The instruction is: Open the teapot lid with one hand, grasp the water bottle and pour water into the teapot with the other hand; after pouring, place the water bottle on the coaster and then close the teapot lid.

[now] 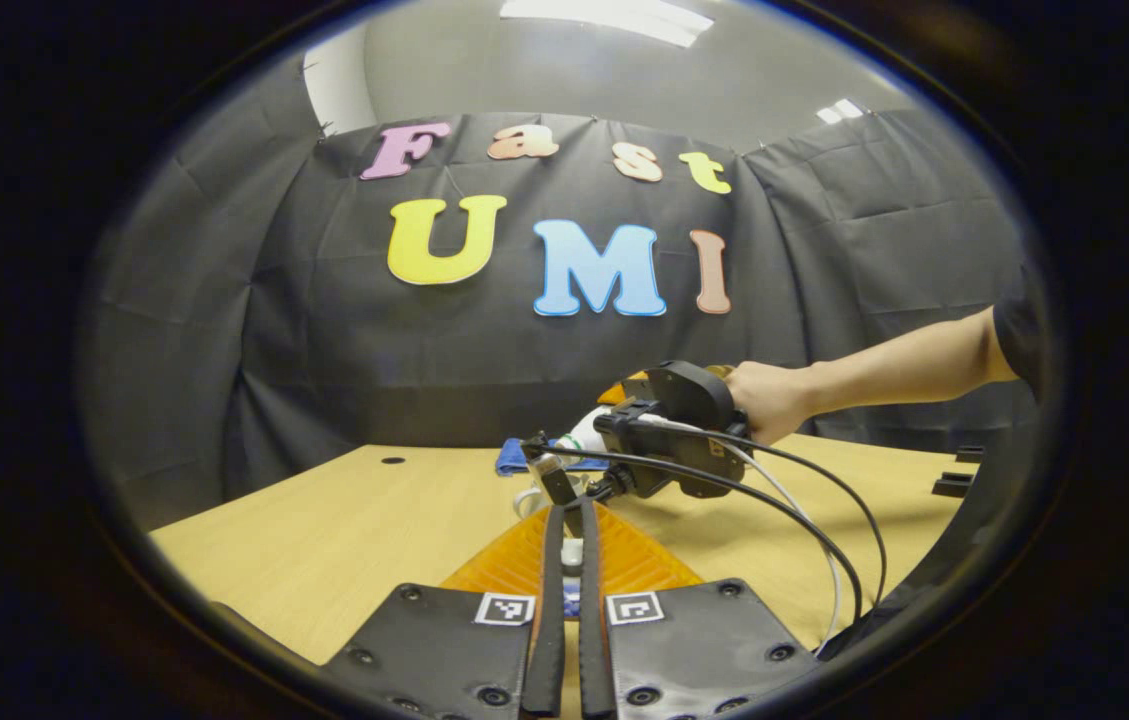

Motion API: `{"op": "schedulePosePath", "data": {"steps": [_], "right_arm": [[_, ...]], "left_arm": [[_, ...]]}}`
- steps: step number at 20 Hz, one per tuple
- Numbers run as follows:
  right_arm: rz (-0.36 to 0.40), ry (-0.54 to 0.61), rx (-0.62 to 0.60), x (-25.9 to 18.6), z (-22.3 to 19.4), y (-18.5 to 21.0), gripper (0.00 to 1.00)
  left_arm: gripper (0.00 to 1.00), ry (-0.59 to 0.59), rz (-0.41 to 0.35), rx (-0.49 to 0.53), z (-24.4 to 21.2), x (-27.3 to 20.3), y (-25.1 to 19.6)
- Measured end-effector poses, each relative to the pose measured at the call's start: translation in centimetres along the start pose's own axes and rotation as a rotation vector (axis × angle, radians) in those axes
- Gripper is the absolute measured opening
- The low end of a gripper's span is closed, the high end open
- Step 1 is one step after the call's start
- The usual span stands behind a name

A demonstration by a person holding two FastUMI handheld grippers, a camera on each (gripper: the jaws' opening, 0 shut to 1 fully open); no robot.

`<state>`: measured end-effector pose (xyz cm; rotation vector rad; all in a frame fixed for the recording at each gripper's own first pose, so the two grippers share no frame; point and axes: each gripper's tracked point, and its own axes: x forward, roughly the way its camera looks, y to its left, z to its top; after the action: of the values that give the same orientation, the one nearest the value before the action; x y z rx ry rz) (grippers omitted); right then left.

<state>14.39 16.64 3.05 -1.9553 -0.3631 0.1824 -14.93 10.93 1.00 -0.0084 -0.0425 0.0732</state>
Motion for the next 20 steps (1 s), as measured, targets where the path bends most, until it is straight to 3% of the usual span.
{"op": "schedulePosePath", "data": {"steps": [20], "right_arm": [[-0.04, -0.023, -0.144, 0.18, 0.21, -0.82, 0.71]], "left_arm": [[0.12, 0.003, 0.001, 0.014, -0.05, 0.11, -0.07]]}}
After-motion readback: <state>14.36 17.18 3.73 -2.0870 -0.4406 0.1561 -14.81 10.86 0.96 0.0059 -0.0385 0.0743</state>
